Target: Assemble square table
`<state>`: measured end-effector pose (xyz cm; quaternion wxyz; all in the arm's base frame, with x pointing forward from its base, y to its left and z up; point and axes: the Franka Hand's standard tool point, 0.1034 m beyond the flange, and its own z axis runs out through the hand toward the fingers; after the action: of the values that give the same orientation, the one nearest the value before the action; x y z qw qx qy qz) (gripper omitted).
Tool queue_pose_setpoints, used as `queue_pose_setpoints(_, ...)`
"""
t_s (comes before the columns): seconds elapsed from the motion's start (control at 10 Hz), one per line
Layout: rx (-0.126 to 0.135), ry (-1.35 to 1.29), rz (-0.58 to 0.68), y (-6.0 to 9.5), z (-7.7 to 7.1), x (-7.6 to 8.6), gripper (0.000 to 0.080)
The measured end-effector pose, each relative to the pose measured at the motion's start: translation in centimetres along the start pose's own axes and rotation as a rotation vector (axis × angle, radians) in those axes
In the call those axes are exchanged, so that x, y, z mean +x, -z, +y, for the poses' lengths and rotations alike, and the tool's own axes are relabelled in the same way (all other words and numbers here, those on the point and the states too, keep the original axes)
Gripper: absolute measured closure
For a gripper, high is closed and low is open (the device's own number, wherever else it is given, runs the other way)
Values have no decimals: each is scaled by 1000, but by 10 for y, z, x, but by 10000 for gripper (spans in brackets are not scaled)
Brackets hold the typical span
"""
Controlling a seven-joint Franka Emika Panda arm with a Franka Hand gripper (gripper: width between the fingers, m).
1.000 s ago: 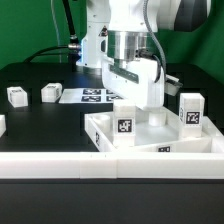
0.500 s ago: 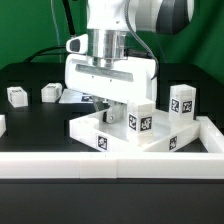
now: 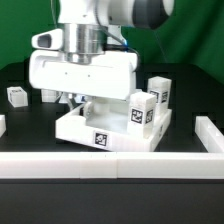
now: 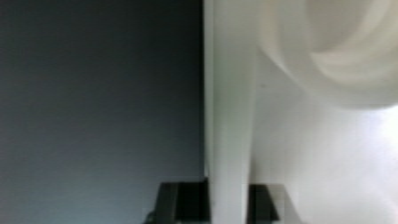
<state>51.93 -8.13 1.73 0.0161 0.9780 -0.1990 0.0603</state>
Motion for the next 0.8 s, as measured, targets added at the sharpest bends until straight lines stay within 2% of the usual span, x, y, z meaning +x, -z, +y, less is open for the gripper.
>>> queue_pose_setpoints(0.5, -22, 334, -4, -1, 2, 2, 746)
queue_pose_setpoints(0.7, -44, 576, 7, 3, -18, 18, 746)
queue_pose_setpoints(0.8, -54, 737, 7, 4, -21, 26, 746)
